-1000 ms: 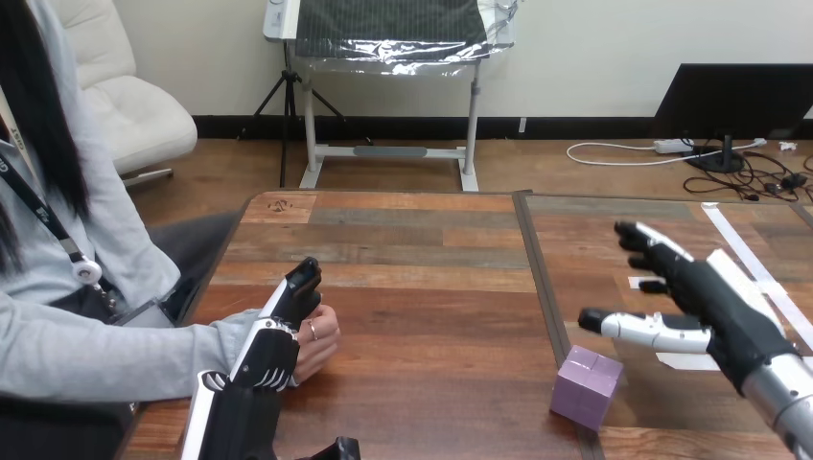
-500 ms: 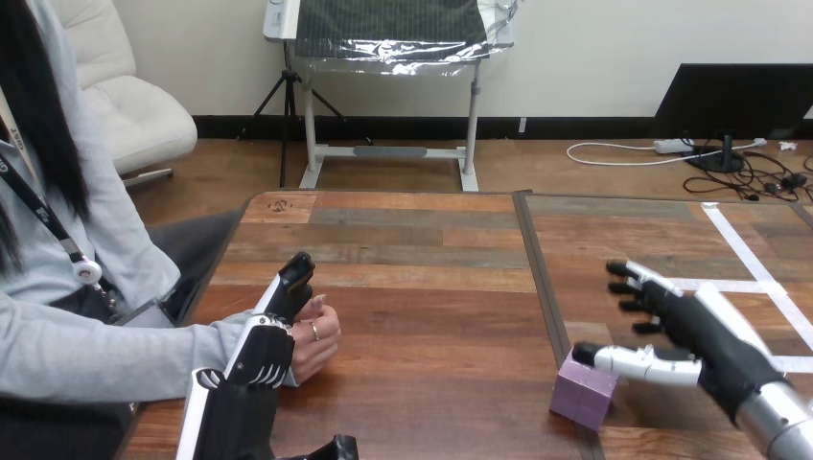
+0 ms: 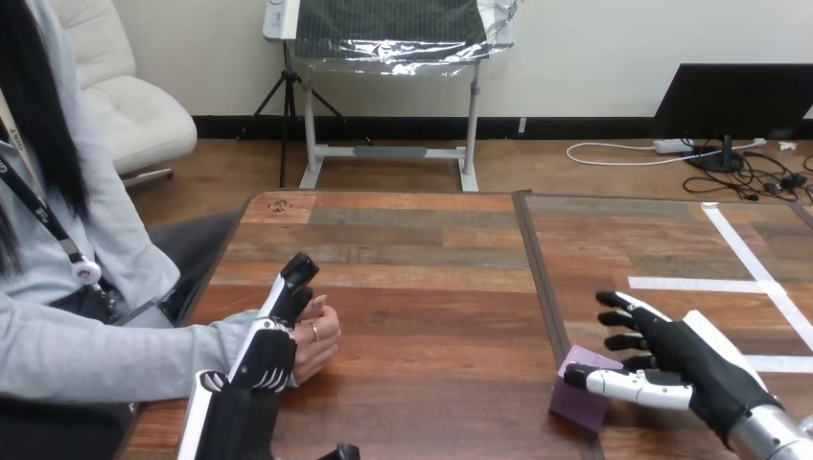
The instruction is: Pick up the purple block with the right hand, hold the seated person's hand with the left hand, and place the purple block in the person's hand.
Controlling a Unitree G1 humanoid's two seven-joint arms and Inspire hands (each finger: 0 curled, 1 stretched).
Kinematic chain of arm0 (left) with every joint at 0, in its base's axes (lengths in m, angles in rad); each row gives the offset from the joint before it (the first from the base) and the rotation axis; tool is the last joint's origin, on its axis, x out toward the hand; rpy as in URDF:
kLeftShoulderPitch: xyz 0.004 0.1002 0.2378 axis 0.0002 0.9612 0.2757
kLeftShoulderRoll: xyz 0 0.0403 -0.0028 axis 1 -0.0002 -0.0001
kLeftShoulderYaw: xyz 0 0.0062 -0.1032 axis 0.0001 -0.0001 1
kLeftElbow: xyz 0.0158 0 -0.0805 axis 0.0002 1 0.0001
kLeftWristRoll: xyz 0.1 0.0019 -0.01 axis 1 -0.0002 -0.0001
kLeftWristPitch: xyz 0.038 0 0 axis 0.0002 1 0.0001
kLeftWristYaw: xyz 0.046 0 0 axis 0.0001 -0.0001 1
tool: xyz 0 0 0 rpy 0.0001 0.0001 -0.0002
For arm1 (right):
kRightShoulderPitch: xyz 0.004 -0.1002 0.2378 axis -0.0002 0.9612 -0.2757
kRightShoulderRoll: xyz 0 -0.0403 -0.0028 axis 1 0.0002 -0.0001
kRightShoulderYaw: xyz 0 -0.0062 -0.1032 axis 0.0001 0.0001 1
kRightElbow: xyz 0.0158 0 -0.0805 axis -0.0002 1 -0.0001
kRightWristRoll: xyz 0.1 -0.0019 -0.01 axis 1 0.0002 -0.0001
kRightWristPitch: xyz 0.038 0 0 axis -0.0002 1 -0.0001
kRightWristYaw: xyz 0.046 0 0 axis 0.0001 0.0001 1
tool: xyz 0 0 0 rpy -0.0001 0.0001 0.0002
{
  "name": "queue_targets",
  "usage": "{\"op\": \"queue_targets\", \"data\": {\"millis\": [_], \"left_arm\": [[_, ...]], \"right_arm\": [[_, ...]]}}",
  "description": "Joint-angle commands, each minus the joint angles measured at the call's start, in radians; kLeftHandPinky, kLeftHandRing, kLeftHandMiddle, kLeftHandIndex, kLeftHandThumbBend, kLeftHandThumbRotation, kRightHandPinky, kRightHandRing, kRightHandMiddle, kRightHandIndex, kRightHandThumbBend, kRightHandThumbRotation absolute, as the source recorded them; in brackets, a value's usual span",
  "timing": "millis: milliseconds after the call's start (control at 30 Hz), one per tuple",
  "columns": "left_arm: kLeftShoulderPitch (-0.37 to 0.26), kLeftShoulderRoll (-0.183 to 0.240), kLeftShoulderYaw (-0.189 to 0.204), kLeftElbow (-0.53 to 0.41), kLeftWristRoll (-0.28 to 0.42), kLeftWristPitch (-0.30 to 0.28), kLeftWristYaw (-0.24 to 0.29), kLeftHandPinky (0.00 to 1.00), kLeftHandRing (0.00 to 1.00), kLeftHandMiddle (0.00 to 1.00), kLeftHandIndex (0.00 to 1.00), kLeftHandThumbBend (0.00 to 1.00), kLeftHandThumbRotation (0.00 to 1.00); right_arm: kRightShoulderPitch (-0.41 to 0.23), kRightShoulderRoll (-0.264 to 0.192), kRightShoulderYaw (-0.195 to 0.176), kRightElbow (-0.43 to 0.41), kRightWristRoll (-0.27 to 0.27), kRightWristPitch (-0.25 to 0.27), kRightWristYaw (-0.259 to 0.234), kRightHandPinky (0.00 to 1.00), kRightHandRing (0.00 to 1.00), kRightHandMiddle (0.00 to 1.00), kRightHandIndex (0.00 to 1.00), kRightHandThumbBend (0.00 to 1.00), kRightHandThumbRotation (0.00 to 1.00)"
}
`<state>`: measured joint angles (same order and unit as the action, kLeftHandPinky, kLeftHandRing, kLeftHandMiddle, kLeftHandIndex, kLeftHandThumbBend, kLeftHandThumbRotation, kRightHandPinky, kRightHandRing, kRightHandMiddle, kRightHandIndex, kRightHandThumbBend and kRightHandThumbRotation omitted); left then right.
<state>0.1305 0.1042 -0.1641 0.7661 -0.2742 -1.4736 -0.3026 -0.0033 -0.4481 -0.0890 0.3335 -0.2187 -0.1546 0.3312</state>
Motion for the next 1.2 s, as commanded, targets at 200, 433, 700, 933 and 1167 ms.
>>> {"op": "queue_targets", "data": {"millis": [200, 433, 700, 933, 1167], "left_arm": [[-0.016, 0.004, -0.002, -0.052, -0.012, -0.010, 0.001, 0.98, 0.98, 0.97, 0.92, 1.00, 0.60], [-0.013, 0.003, 0.007, -0.051, 0.001, -0.016, 0.003, 0.97, 0.97, 0.97, 0.93, 1.00, 0.62], [-0.010, 0.000, 0.007, -0.054, -0.002, -0.015, 0.005, 0.97, 0.97, 0.97, 0.93, 1.00, 0.62], [-0.005, 0.002, 0.006, -0.065, -0.001, -0.009, 0.006, 0.97, 0.97, 0.97, 0.93, 1.00, 0.62], [-0.005, 0.003, 0.001, -0.070, -0.007, -0.008, 0.006, 0.98, 0.97, 0.97, 0.93, 1.00, 0.61]], "right_arm": [[0.001, -0.033, 0.028, -0.085, -0.010, 0.033, 0.015, 0.46, 0.62, 0.76, 0.96, 1.00, 0.50], [0.029, -0.033, 0.038, -0.098, -0.008, 0.045, 0.024, 0.43, 0.60, 0.71, 0.97, 1.00, 0.49], [0.058, -0.035, 0.052, -0.123, -0.016, 0.068, 0.030, 0.39, 0.56, 0.64, 0.98, 1.00, 0.50], [0.079, -0.042, 0.070, -0.131, -0.032, 0.072, 0.029, 0.46, 0.68, 0.78, 0.98, 1.00, 0.53], [0.090, -0.037, 0.076, -0.132, -0.029, 0.079, 0.029, 0.73, 0.87, 0.90, 0.99, 1.00, 0.53]]}}
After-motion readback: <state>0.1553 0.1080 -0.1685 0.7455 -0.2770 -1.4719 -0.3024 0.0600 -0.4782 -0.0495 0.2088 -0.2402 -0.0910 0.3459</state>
